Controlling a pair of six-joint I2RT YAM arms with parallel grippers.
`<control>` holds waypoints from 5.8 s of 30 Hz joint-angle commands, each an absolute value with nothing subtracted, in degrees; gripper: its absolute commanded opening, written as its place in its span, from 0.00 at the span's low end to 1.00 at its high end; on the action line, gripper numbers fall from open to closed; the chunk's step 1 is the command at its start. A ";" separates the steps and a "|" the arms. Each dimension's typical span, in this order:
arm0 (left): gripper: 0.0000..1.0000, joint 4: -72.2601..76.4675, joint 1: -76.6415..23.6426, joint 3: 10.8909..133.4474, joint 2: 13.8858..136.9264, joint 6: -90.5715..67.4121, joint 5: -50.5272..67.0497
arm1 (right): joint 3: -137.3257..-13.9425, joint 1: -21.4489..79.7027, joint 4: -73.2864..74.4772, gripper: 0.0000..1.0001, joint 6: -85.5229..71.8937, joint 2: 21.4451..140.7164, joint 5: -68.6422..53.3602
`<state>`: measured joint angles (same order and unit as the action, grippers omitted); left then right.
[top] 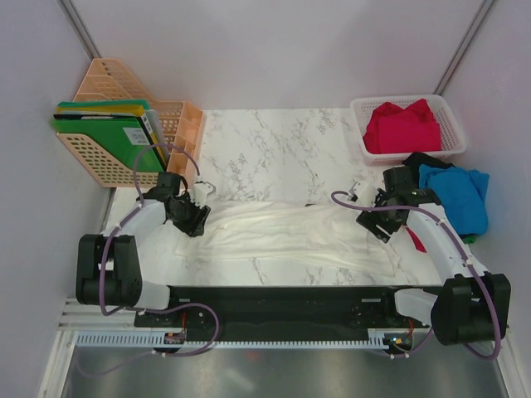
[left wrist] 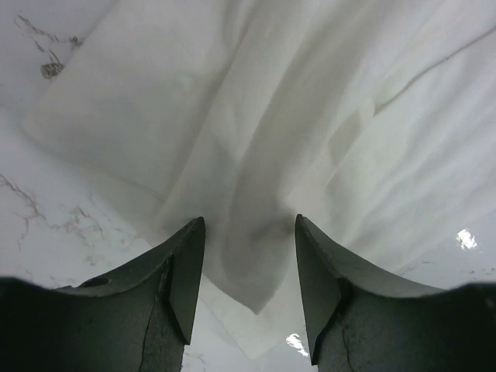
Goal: Fold and stack the t-shirts
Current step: Fold the other side of the tshirt into a rectangle, then rotate the tshirt 90 degrees
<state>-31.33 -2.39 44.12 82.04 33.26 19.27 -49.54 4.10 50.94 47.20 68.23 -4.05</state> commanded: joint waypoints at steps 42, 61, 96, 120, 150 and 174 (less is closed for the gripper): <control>0.56 -26.10 -2.64 44.30 85.96 33.05 14.68 | -65.74 -6.06 56.69 0.56 45.61 94.66 -27.25; 0.56 -25.84 -2.72 44.74 86.66 33.05 13.71 | -68.20 -7.21 59.59 0.49 48.87 106.70 -33.66; 0.56 -24.26 -2.72 44.82 87.18 34.37 11.25 | -61.00 -19.68 71.72 0.67 64.07 82.48 -17.84; 0.58 -32.08 -3.69 55.63 83.04 33.66 14.77 | -61.26 -20.21 68.82 0.69 61.35 82.62 -21.71; 0.50 -27.25 -4.04 64.69 100.02 31.55 11.69 | -56.34 -20.21 66.10 0.68 63.63 79.45 -17.23; 0.02 -17.93 -5.62 66.35 101.77 30.24 6.16 | -53.26 -20.39 64.25 0.68 63.81 81.56 -16.35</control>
